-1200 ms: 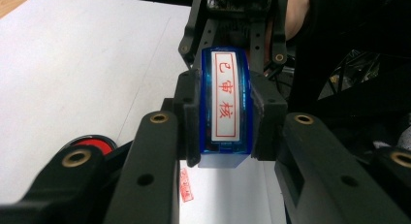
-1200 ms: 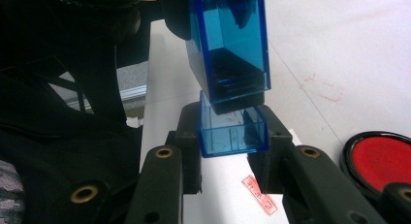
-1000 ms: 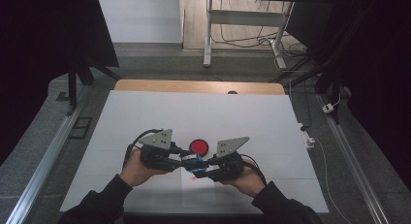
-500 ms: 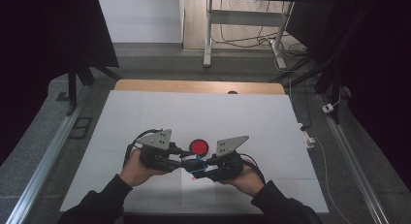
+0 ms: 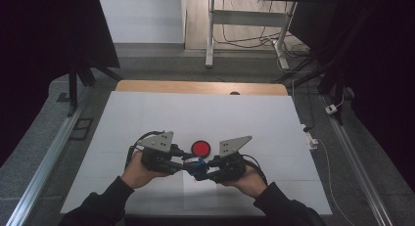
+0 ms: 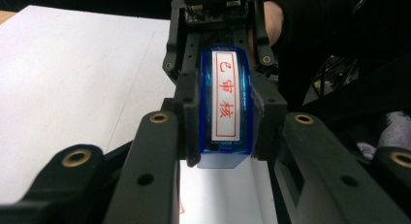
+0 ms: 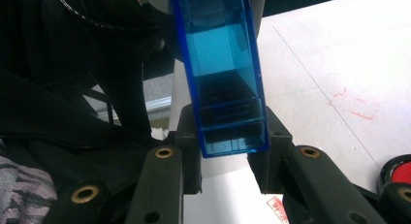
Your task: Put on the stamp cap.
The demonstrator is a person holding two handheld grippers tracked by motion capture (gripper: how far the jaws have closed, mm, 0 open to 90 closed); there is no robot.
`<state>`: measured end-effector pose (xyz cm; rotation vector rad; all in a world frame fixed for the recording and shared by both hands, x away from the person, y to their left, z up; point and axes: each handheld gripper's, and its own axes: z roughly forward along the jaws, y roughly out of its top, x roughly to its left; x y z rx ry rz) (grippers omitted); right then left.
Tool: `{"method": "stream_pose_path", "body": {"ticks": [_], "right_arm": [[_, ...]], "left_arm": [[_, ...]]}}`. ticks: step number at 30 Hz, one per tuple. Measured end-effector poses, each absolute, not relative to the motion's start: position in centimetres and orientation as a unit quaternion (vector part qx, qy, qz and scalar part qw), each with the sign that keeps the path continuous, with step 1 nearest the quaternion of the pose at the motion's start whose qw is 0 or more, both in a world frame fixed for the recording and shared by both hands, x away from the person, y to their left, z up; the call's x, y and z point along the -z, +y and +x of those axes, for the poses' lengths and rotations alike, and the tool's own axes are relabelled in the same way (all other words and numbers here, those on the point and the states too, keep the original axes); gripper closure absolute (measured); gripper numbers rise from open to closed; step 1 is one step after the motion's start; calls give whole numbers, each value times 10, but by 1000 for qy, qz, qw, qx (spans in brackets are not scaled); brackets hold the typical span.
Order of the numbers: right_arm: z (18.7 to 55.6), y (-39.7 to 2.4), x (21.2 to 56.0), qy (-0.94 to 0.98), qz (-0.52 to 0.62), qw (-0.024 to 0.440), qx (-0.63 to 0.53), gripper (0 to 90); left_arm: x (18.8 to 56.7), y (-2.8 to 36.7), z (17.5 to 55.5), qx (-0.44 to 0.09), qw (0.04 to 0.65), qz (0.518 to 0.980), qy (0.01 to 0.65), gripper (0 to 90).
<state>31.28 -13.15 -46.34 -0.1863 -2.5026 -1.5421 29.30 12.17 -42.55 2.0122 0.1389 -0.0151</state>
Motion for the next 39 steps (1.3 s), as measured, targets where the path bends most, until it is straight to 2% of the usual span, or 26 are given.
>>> {"method": "stream_pose_path", "body": {"ticks": [6,14,39], "right_arm": [[313,-133,462,-837,-62,110,533,689],[313,-133,462,-837,-66,104,534,678],[311,-140,457,-850,-119,40,511,436]], "left_arm": [[427,123,295,20,545,836,63,702],[425,122,294,10,537,841,64,702],[422,131,296,-7,527,844,95,701]]}}
